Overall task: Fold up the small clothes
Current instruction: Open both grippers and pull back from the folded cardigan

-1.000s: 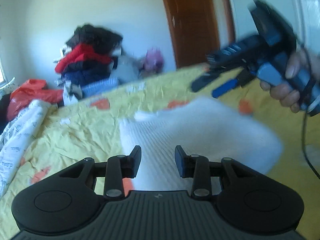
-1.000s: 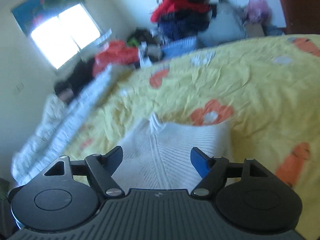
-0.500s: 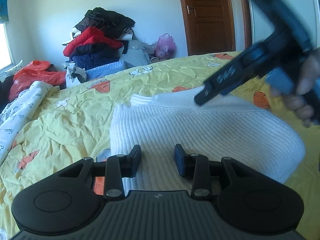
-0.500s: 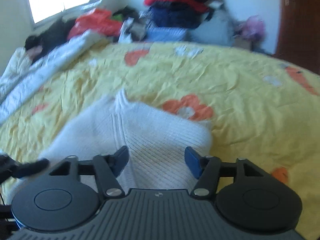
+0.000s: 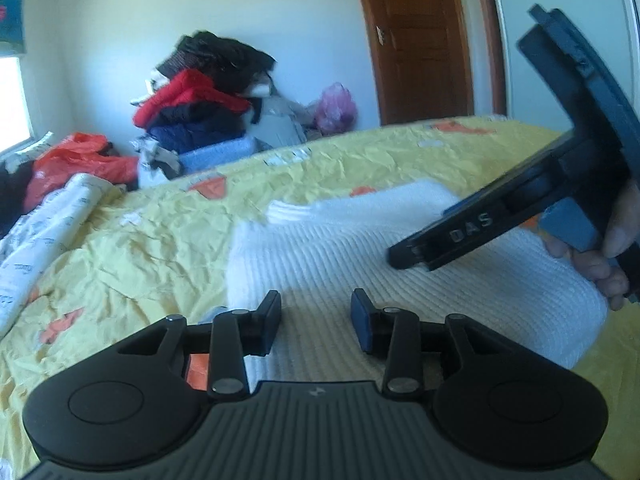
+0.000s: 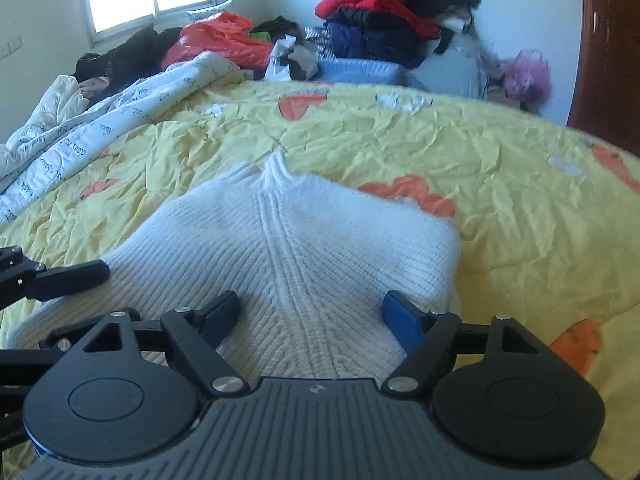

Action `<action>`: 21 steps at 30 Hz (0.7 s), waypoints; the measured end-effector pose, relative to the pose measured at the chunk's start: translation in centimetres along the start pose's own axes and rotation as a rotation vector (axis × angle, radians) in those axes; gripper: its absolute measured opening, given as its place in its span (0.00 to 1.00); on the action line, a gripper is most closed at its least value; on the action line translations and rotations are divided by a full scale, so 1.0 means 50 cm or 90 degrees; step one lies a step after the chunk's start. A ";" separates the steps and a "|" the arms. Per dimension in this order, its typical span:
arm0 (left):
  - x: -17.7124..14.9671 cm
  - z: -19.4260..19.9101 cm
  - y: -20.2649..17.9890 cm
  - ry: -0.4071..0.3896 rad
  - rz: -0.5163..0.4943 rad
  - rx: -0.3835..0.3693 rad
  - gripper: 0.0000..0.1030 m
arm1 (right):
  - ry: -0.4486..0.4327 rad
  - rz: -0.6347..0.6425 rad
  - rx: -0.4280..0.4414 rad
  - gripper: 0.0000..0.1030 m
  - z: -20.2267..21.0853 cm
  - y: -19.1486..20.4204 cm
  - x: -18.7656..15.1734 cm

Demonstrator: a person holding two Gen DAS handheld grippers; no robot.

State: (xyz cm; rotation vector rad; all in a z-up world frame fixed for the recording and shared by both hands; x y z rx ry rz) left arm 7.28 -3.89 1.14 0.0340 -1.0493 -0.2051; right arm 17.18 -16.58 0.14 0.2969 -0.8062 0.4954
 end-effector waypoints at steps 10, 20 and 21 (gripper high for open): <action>-0.091 0.193 0.118 -0.050 0.067 0.053 0.87 | -0.083 -0.110 -0.024 0.87 0.300 -0.033 -0.216; -0.172 0.074 0.015 0.127 0.125 0.032 0.87 | 0.008 -0.166 -0.118 0.99 0.191 -0.010 -0.280; -0.176 0.068 0.014 0.140 0.131 0.029 0.88 | 0.021 -0.150 -0.134 0.99 0.178 -0.001 -0.287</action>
Point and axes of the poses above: each gripper's, at about its wrist camera, not at the fingertips, and z roughly against the way its jaws point, y to its left, x to its top, the point moved 10 cm from there along -z, roughly the way its jaws point, and after that the axes turned 5 degrees about z, right-handed, at the moved point
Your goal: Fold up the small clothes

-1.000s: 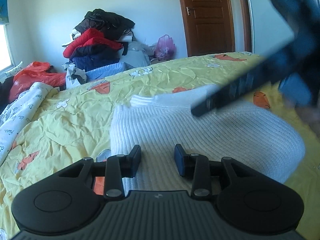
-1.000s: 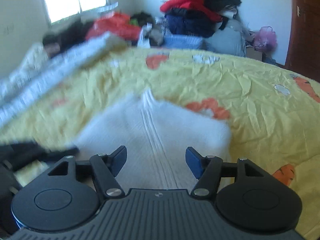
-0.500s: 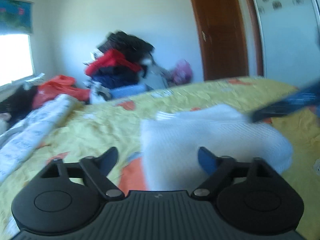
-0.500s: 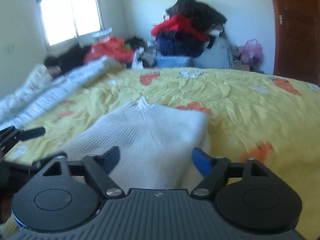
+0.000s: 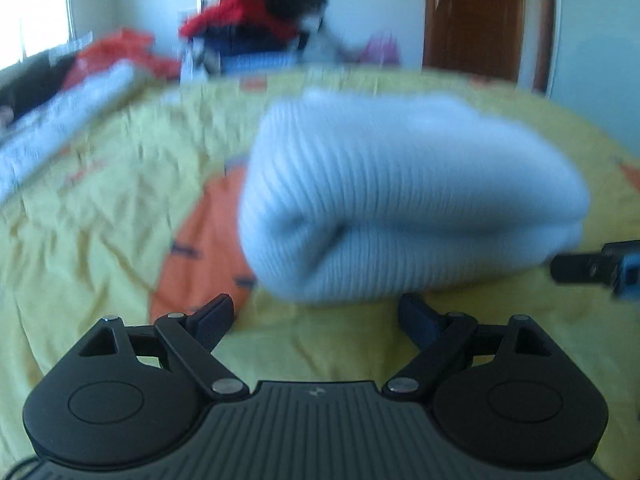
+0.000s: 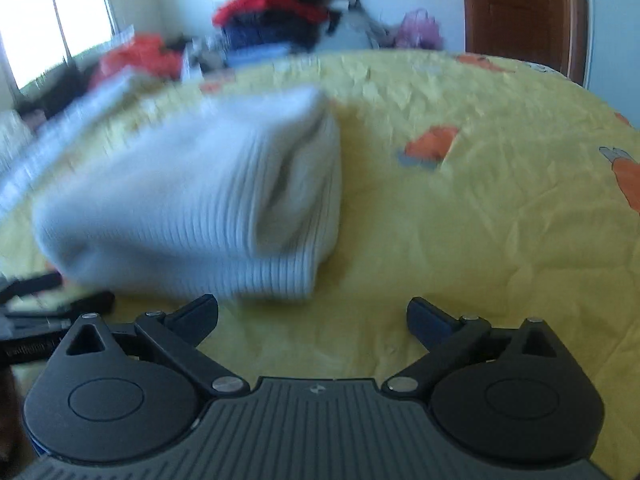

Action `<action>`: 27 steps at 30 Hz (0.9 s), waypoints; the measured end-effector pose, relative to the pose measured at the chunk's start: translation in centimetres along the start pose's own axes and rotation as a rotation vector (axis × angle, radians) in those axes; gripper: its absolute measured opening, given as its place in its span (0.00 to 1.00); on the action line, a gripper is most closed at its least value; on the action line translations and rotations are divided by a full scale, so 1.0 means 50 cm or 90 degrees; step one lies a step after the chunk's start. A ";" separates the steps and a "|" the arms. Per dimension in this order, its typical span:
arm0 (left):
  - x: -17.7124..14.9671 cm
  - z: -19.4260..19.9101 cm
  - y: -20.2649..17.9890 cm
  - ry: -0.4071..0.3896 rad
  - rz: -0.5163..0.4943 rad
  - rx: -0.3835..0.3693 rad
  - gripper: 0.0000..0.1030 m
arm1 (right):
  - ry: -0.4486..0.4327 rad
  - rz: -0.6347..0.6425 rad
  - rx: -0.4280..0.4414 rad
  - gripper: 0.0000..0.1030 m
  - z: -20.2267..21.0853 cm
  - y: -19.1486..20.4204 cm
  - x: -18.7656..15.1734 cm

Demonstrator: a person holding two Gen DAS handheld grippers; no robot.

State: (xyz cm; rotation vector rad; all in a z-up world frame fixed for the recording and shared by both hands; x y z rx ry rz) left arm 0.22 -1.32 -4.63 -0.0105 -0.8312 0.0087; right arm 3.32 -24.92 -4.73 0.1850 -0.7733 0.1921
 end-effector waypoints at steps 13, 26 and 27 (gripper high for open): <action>0.008 -0.035 0.014 0.052 0.013 0.004 1.00 | 0.020 0.049 -0.058 1.00 -0.014 0.039 -0.009; -0.003 -0.025 0.013 -0.029 0.028 0.018 1.00 | -0.055 0.048 -0.069 1.00 -0.006 0.040 -0.027; -0.003 -0.025 0.013 -0.029 0.028 0.019 1.00 | -0.056 0.048 -0.069 1.00 -0.006 0.039 -0.028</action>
Point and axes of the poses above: each gripper's, at about its wrist camera, not at the fingertips, and z roughly against the way its jaws point, y to its left, x to its top, the point moved 10 cm from there along -z, roughly the way its jaws point, and after that the axes turned 5 degrees about z, right-handed, at the moved point
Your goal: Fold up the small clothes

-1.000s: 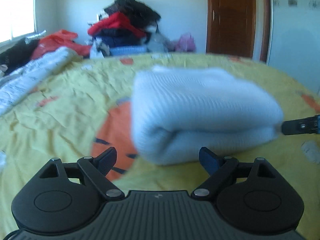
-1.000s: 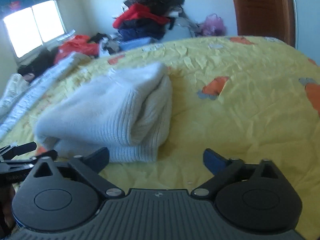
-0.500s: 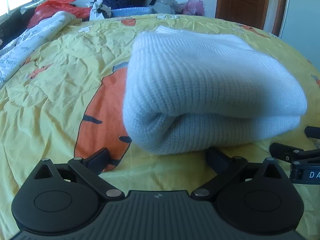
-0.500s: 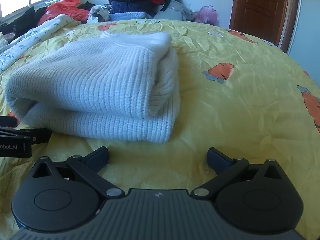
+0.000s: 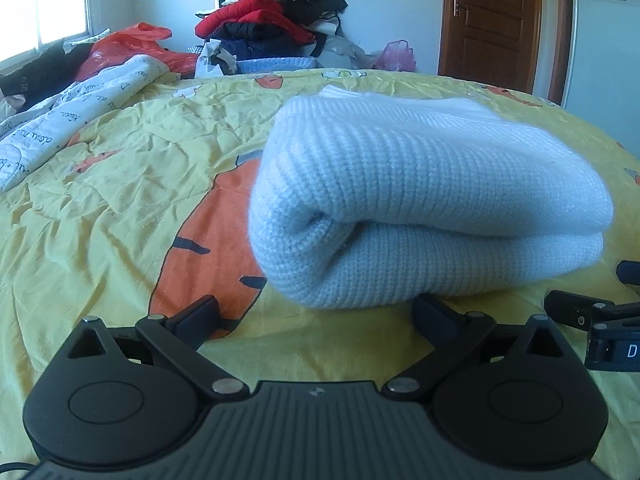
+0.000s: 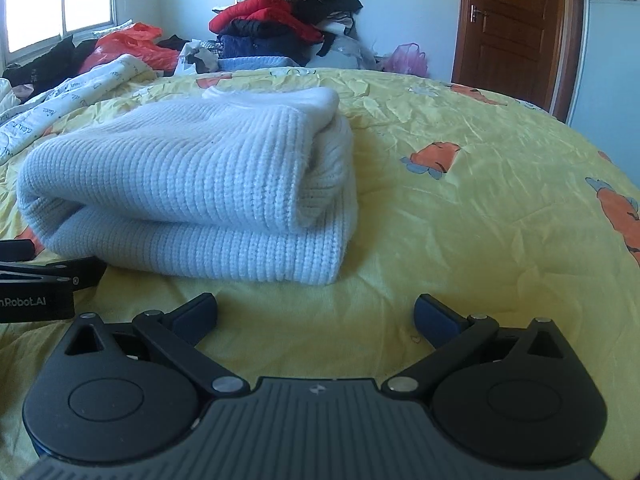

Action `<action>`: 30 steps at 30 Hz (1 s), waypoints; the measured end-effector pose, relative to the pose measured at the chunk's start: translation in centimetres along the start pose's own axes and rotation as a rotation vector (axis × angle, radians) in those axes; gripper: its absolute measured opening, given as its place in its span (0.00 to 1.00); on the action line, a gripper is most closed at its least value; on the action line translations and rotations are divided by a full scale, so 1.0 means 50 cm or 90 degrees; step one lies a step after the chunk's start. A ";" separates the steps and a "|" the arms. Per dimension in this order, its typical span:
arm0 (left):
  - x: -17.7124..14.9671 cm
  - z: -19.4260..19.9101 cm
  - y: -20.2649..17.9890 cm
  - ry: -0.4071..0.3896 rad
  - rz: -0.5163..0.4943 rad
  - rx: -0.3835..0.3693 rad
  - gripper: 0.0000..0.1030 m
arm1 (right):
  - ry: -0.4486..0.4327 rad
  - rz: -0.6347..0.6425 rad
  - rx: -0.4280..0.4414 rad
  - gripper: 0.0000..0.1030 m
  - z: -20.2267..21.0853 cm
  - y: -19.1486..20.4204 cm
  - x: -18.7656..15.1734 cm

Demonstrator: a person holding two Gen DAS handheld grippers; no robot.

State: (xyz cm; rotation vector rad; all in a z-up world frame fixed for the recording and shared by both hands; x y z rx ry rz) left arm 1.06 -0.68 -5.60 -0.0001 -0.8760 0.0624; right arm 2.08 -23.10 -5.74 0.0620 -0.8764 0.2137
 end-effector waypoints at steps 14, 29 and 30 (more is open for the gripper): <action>-0.001 -0.004 0.001 0.001 0.001 -0.008 1.00 | -0.009 -0.009 0.002 1.00 0.002 0.000 -0.003; -0.001 -0.002 0.001 0.000 0.001 -0.008 1.00 | -0.010 -0.010 0.002 1.00 0.003 -0.001 -0.004; -0.001 -0.002 0.001 0.000 0.001 -0.008 1.00 | -0.010 -0.010 0.002 1.00 0.003 -0.001 -0.004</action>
Point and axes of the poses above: each gripper's, at about its wrist camera, not at the fingertips, and z roughly against the way its jaws point, y to its left, x to its top, the point moved 10 cm from there along -z, roughly the way its jaws point, and after that the axes turned 5 degrees about z, right-handed, at the moved point
